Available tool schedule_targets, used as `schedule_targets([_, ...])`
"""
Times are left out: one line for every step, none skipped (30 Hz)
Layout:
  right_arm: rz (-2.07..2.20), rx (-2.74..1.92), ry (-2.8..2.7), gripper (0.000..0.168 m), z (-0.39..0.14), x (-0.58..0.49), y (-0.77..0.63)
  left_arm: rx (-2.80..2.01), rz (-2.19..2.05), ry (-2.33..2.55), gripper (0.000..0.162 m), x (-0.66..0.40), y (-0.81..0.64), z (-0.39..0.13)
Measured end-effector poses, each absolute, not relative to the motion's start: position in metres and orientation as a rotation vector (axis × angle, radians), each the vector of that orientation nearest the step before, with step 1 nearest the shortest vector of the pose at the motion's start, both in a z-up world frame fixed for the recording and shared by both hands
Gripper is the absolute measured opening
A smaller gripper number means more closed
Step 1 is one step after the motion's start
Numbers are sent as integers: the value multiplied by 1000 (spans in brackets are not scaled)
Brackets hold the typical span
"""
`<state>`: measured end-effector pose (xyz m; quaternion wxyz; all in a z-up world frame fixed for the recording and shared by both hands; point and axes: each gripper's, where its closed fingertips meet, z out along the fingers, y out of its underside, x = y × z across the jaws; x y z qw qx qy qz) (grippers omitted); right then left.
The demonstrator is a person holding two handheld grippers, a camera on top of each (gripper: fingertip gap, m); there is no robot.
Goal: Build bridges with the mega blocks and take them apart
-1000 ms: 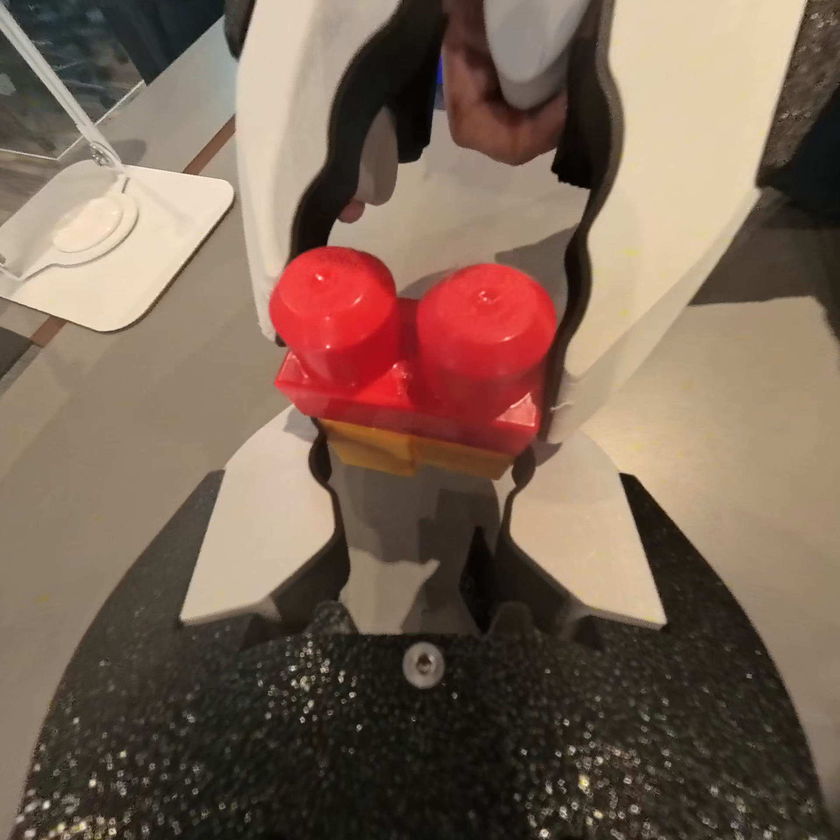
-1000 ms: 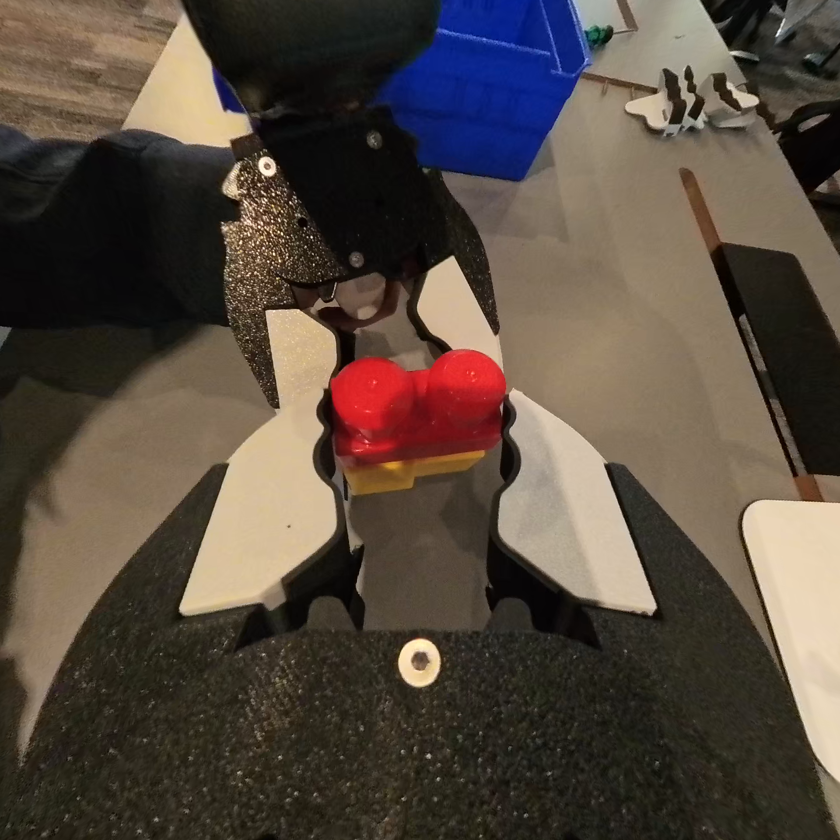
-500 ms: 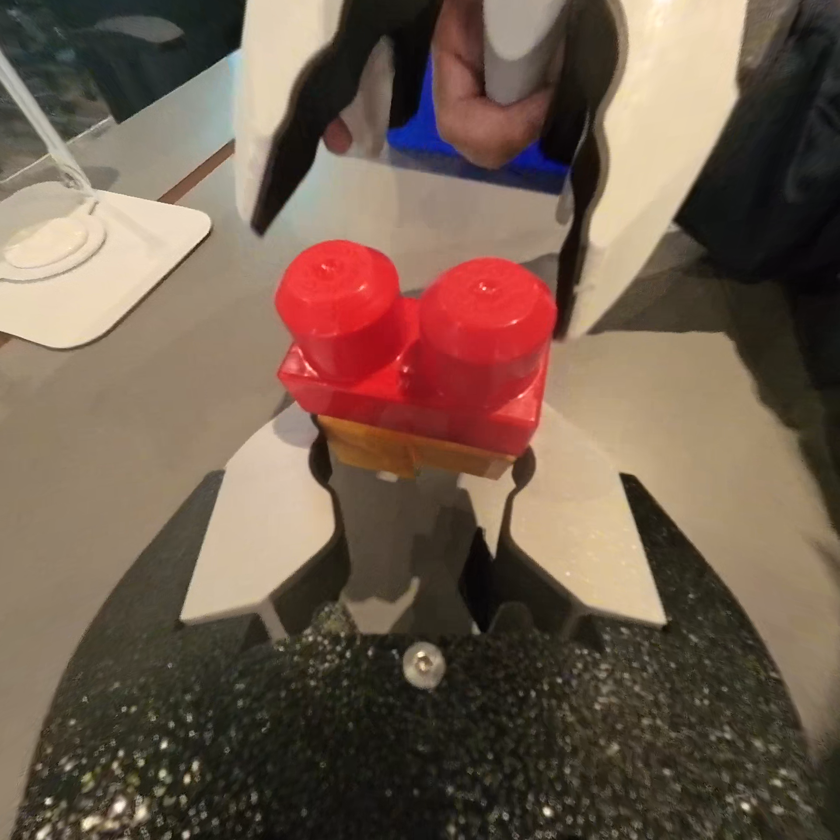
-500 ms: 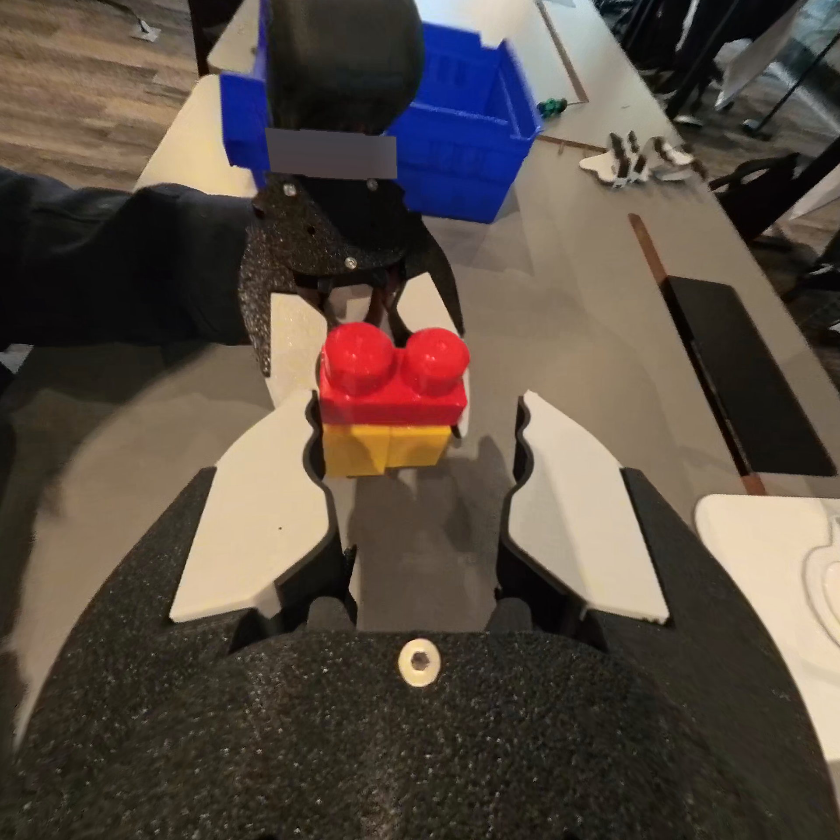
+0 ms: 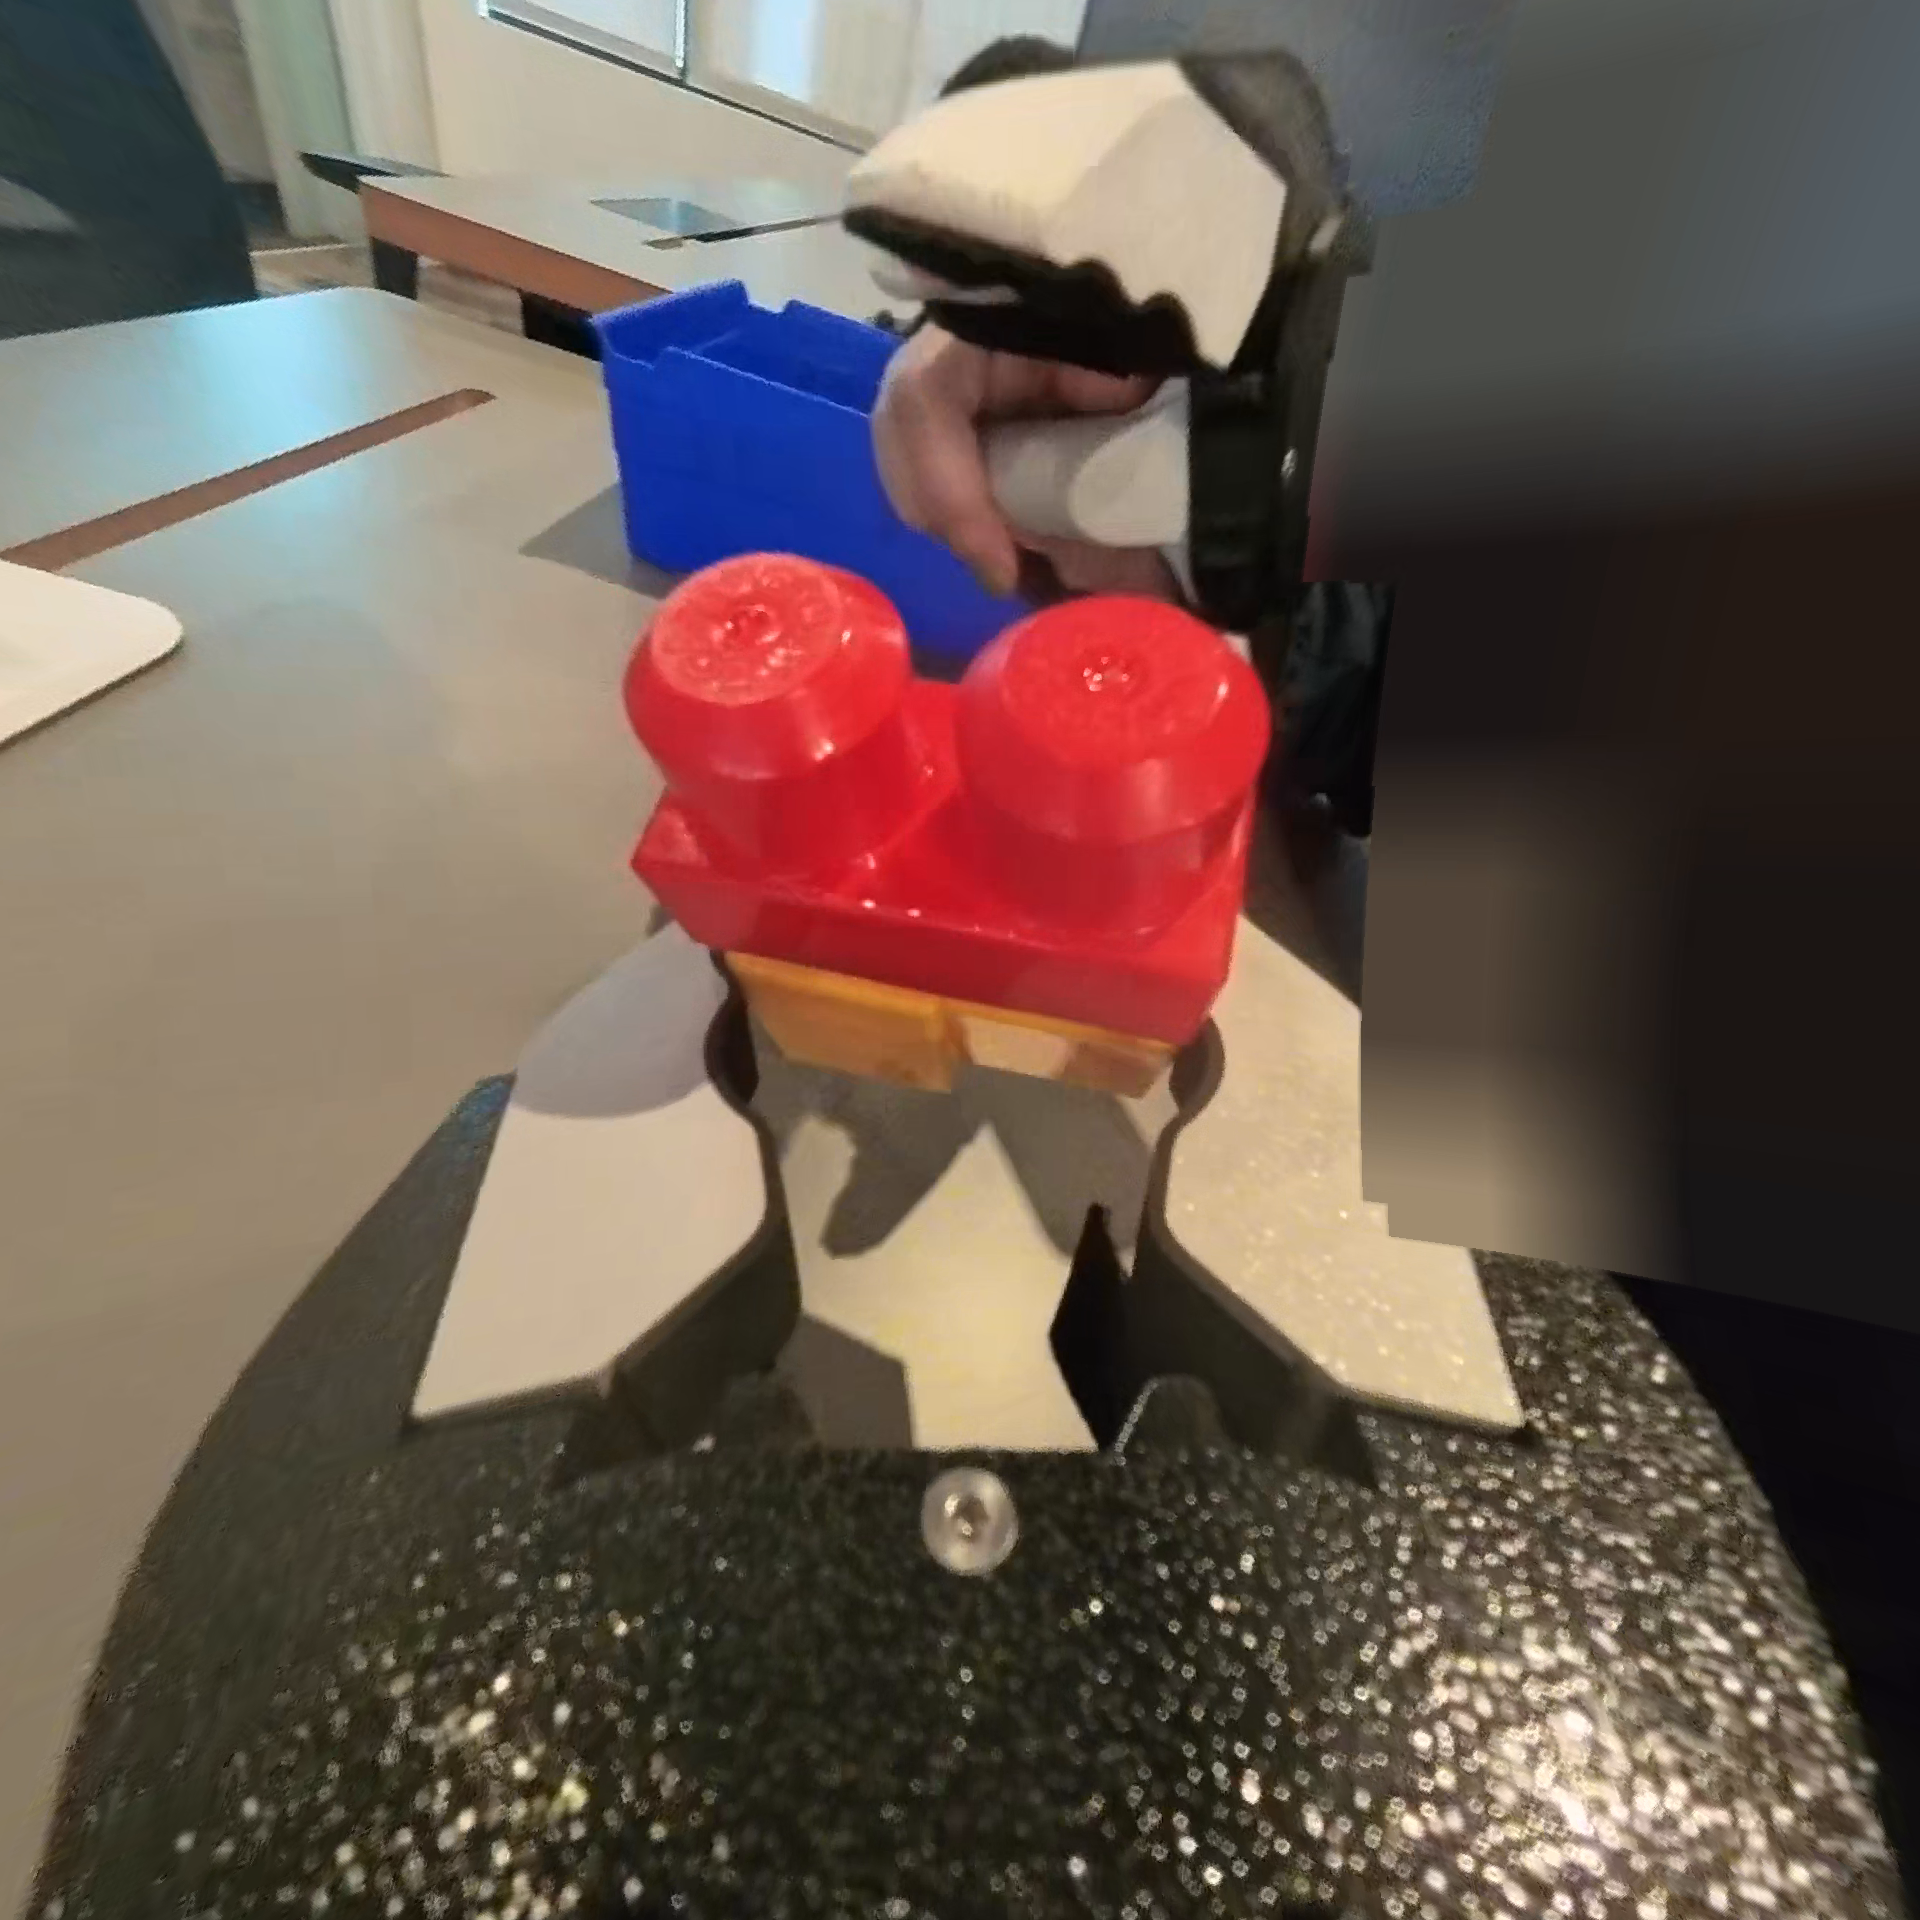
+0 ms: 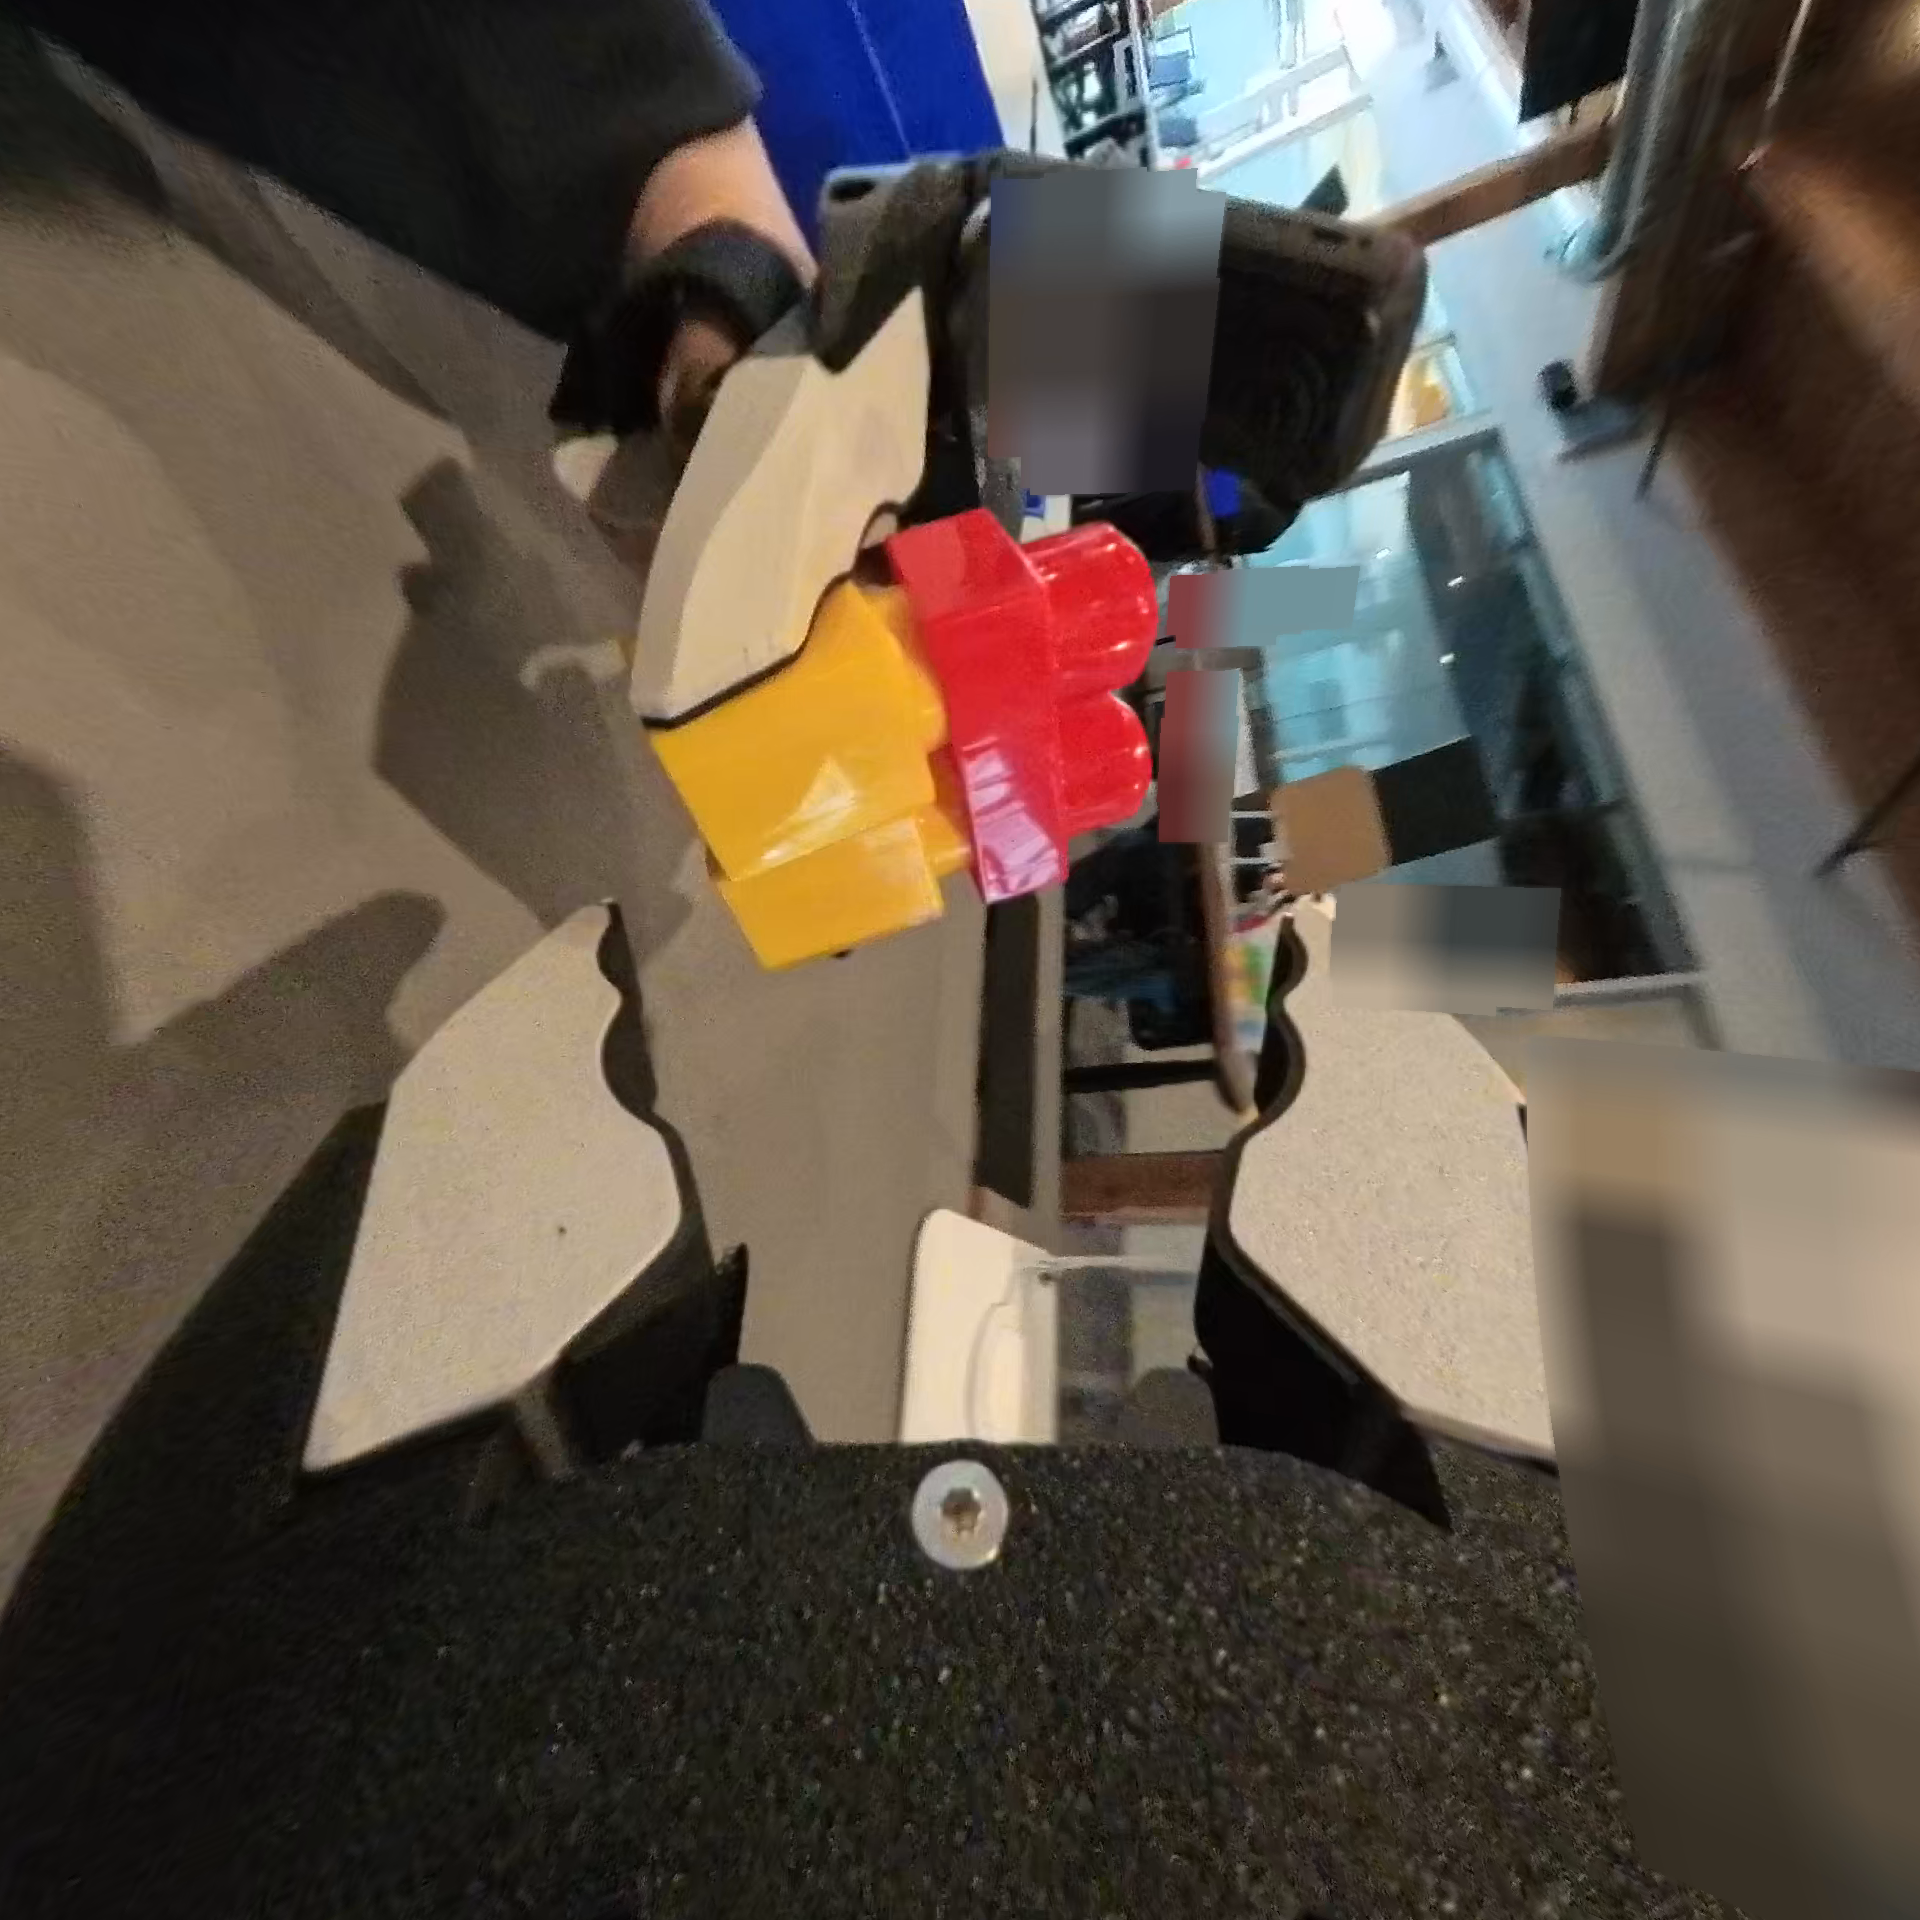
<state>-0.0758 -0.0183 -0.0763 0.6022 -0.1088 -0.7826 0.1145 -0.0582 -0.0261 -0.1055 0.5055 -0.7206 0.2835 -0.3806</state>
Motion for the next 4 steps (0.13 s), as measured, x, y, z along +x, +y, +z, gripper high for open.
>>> schedule_targets([232, -213, -1798, 113, -77, -78, -19, -1739, -928, 696, 79, -56, -28, -105])
schedule_targets([214, -178, -1786, 118, -78, -79, -21, -1741, -937, 710, 79, -54, -30, -104])
schedule_targets([207, -154, -1775, 120, -78, -80, -22, -1739, -947, 724, 78, -52, -32, -103])
schedule_targets([207, -134, -1767, 122, -78, -81, -24, -1732, -962, 736, 79, -50, -34, -101])
